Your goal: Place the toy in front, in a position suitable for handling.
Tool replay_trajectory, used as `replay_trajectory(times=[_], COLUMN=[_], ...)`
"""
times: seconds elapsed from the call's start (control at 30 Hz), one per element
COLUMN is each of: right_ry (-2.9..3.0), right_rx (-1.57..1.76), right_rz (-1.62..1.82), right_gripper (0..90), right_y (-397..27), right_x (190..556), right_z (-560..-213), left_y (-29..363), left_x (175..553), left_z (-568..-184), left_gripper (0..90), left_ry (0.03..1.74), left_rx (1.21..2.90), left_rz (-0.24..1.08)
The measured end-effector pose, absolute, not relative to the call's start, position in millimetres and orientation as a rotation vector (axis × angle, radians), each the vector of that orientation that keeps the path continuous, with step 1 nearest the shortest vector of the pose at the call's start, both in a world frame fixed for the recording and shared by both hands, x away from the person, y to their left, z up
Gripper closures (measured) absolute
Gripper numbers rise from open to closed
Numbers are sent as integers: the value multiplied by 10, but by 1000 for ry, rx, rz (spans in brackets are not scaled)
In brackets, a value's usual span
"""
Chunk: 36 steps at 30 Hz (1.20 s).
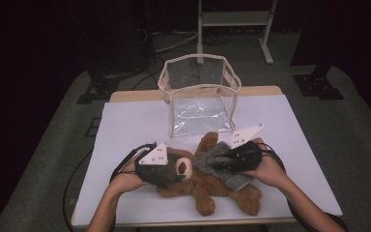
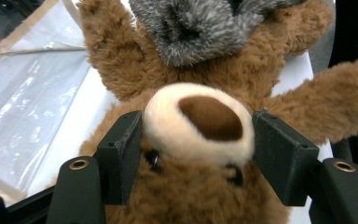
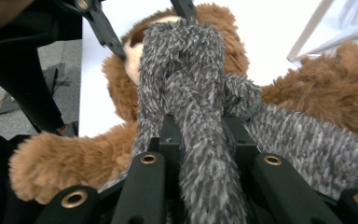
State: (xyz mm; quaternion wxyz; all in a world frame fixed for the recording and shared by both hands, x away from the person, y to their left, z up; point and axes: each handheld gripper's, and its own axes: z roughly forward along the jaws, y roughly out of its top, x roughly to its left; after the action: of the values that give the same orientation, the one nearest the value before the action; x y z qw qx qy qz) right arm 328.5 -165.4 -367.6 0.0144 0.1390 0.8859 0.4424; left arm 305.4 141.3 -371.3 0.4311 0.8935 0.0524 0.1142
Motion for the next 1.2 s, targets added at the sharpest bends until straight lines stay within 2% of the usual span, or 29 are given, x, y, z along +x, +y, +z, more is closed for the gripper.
replay_trajectory(times=[0.23,0.37,0.6,0.8,1.07,1.2], right_ry=[2739,2736,2732,2759,2724,2690], right_rx=[488,513,443,368,463,521], right_rz=[1379,1392,1324,1315,1349,1341], right_gripper=[726,725,728,728,731,731], right_y=[-1769,-1800,-1584,-1367,-1772,-1993], right_x=[3391,3431,3352,3247,3184,3137], right_z=[-3696,-3700,-3578,-3635,-3664,-3672], left_y=[1571,1529,1471,1500,1602,1646], left_x=[3055,3098,3147,3124,3057,3058], left_z=[-3711,-3795,-3850,-3842,-3736,-3816], left_gripper=[366,377,406,403,377,377], left_ry=[165,180,207,194,178,200], left_rx=[2228,2241,2218,2230,2253,2271], left_rz=[282,271,214,238,295,267])
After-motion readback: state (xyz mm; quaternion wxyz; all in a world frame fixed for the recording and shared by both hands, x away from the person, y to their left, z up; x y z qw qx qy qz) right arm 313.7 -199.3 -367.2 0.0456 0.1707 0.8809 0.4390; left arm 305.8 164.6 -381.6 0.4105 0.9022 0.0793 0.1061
